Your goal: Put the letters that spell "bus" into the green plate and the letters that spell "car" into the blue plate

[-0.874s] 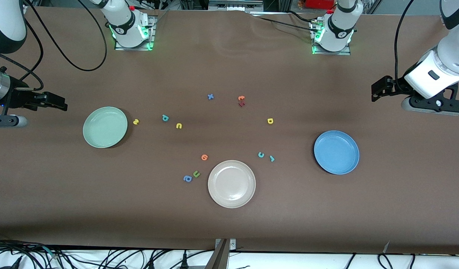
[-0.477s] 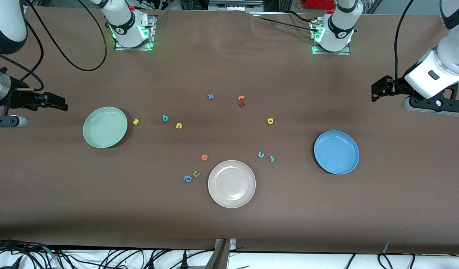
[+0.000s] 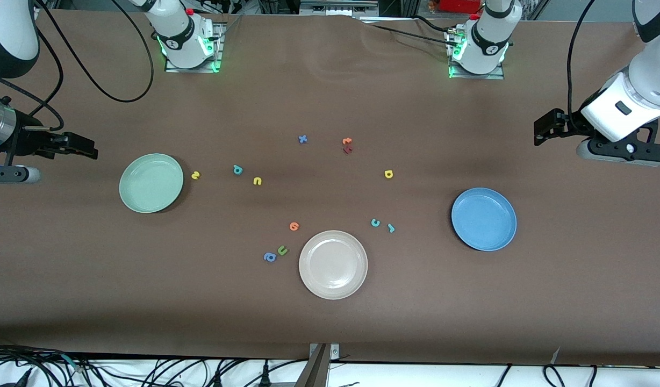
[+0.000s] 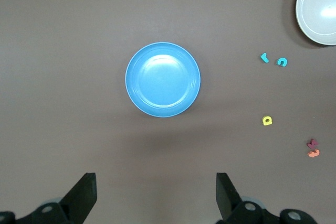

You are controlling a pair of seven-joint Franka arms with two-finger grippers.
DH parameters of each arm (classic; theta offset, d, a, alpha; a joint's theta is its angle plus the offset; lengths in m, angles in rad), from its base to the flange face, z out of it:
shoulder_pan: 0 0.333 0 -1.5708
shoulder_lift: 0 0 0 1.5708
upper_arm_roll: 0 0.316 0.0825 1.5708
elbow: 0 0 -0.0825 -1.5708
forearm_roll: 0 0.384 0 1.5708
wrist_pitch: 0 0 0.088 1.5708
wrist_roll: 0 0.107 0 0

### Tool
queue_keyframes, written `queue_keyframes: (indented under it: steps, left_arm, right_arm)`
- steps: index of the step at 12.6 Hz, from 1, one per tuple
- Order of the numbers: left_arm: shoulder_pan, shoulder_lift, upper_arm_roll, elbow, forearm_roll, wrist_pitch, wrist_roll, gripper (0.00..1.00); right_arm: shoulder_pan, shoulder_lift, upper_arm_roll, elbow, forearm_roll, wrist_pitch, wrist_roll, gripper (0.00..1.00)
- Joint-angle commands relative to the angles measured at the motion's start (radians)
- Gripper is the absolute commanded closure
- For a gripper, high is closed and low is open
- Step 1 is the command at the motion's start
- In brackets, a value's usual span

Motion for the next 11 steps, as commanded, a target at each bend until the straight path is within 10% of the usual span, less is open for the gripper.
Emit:
queue_keyframes:
  steps: [1, 11]
  left_arm:
    - [0.007, 0.007, -0.007, 0.026, 0.006, -0.023, 0.023, 0.0]
    - [0.007, 0.007, -0.005, 0.026, 0.002, -0.023, 0.012, 0.0]
  right_arm:
    - [-0.01, -0.016, 0.013, -0.013, -0.002, -0.007, 0.016, 0.01]
    - [-0.008, -0.014, 0.015, -0.017, -0.018, -0.007, 0.014, 0.01]
